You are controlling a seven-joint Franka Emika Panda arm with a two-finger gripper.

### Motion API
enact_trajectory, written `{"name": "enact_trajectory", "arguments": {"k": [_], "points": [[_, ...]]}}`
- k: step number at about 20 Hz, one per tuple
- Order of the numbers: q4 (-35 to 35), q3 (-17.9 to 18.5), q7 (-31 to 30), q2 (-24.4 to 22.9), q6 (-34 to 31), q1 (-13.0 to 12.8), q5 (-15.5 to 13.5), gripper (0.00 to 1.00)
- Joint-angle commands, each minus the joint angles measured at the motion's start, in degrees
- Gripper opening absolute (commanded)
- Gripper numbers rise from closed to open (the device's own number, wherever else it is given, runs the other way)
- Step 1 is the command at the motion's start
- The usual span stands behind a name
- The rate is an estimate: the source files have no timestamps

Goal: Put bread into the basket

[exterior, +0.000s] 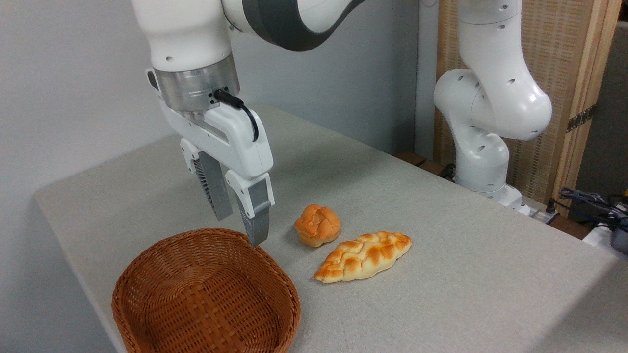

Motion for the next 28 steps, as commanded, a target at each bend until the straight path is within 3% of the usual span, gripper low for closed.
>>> {"name": "enact_trajectory", "arguments": {"k": [1, 28], "points": [[0.40, -0.06, -0.85, 0.12, -0.57, -0.05, -0.71, 1.00], [-1.80, 0.55, -0.33, 0.22, -1.45, 0.31, -0.18, 1.00]]}}
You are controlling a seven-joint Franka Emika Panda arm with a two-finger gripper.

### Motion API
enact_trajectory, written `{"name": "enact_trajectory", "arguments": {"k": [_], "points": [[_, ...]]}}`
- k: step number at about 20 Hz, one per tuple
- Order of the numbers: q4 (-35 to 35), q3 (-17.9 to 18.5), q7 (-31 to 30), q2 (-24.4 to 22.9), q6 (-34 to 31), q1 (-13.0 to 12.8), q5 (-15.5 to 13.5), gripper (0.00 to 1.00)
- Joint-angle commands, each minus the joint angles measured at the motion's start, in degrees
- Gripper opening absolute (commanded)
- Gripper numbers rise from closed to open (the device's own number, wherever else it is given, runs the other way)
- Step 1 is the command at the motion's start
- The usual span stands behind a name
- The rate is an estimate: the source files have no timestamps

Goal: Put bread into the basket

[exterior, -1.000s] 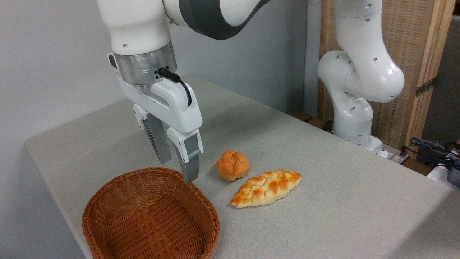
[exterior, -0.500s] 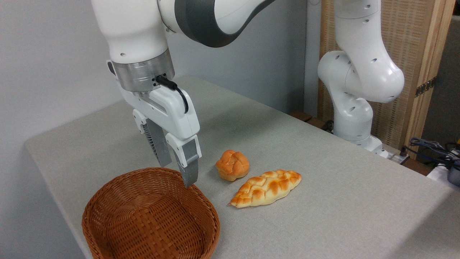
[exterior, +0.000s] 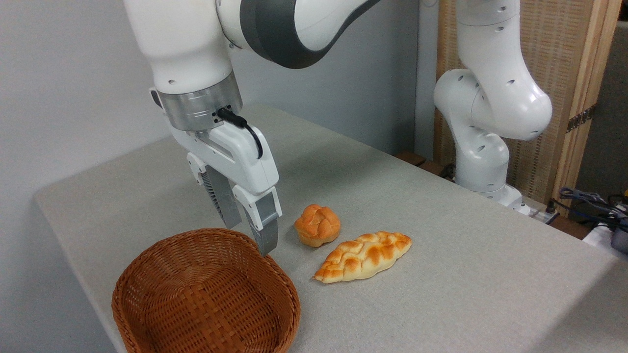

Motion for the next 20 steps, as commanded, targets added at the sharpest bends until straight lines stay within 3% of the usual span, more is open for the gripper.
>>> {"name": "enact_trajectory", "arguments": {"k": [1, 6, 20], "points": [[-1.35, 0.36, -0.32, -1.96, -0.02, -0.01, -0.18, 1.00], [-3.02, 0.10, -0.41, -5.48, -0.28, -0.01, -0.27, 1.00], [-5.04, -2.89, -0.15, -6.02, -0.90, -0.45, -0.18, 1.00]]}}
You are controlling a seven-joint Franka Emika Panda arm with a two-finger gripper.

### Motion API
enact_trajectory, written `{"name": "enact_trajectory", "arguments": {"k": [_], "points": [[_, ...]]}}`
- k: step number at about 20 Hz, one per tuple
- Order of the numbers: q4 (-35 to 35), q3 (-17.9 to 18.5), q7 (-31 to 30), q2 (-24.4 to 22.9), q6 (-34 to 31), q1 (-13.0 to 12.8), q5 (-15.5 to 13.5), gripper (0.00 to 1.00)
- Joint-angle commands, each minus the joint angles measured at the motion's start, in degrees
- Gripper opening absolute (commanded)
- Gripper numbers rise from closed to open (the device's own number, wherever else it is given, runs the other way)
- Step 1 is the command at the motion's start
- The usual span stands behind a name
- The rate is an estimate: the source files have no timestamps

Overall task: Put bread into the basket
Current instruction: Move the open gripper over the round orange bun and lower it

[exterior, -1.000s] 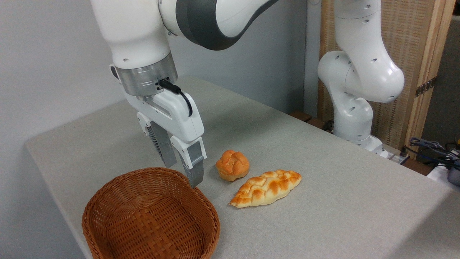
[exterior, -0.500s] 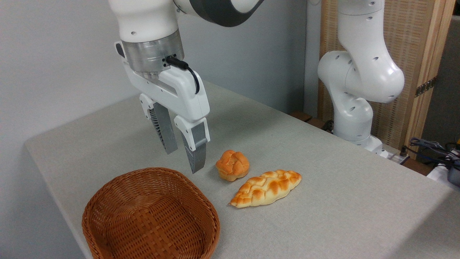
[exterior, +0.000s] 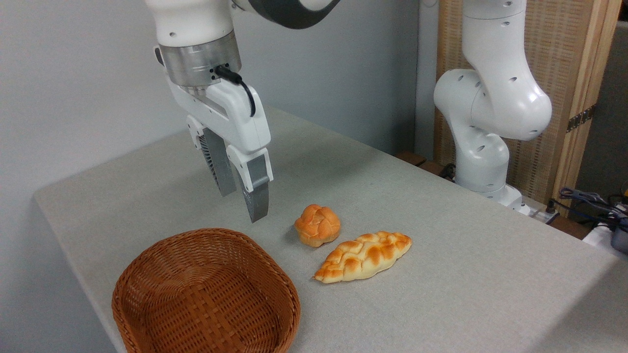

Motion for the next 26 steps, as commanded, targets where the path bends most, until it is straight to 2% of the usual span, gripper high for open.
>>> {"name": "enact_trajectory", "arguments": {"k": [1, 11, 14, 16, 18, 20, 24, 26], "points": [[-1.94, 0.25, -0.16, -0.59, -0.88, 0.11, -0.18, 1.00], [-1.50, 0.07, -0.60, -1.56, -2.10, -0.07, -0.18, 1.00], [-3.51, 0.16, -0.69, -3.40, -1.76, 0.02, -0.09, 1.00], [-7.10, 0.16, -0.51, -5.15, -0.18, -0.07, -0.09, 1.00], [-13.15, 0.07, -0.51, -8.05, 5.07, -0.50, -0.09, 1.00], [-18.52, 0.07, -0.25, -10.34, 8.69, -1.47, -0.09, 1.00], [-25.74, -0.02, -0.16, -13.50, 9.75, -4.54, -0.09, 1.00], [-30.39, -0.02, -0.16, -15.09, 12.64, -5.69, -0.09, 1.00]]}}
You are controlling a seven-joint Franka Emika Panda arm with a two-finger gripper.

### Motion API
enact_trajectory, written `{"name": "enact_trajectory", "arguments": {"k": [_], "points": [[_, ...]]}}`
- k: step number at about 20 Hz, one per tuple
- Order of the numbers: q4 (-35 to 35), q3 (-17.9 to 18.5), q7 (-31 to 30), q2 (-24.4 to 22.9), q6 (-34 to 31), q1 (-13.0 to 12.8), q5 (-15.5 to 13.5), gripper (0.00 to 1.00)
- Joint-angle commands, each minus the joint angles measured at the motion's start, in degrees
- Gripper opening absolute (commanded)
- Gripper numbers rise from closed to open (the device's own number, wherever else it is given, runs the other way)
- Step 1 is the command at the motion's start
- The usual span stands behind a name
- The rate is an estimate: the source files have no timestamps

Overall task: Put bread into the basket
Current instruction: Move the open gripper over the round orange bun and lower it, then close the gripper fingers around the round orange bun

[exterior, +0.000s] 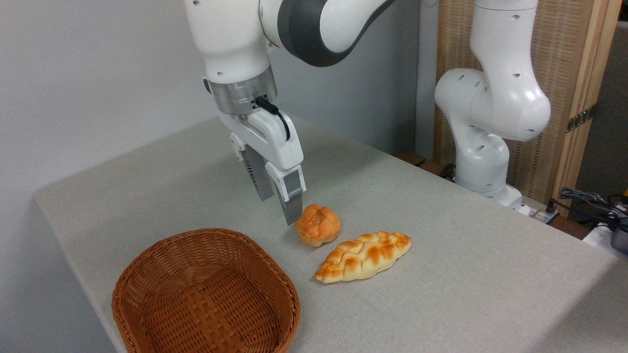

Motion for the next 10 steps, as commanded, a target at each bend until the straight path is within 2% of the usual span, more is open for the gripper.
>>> {"name": "enact_trajectory", "arguments": {"k": [1, 3, 10], "points": [[-10.17, 0.29, -0.16, -5.19, 5.62, -2.59, -0.09, 1.00], [-13.26, 0.29, -0.08, -5.81, 7.30, -4.35, 0.08, 1.00], [-15.11, 0.37, 5.46, -5.82, 7.31, -4.45, 1.58, 1.00]]}}
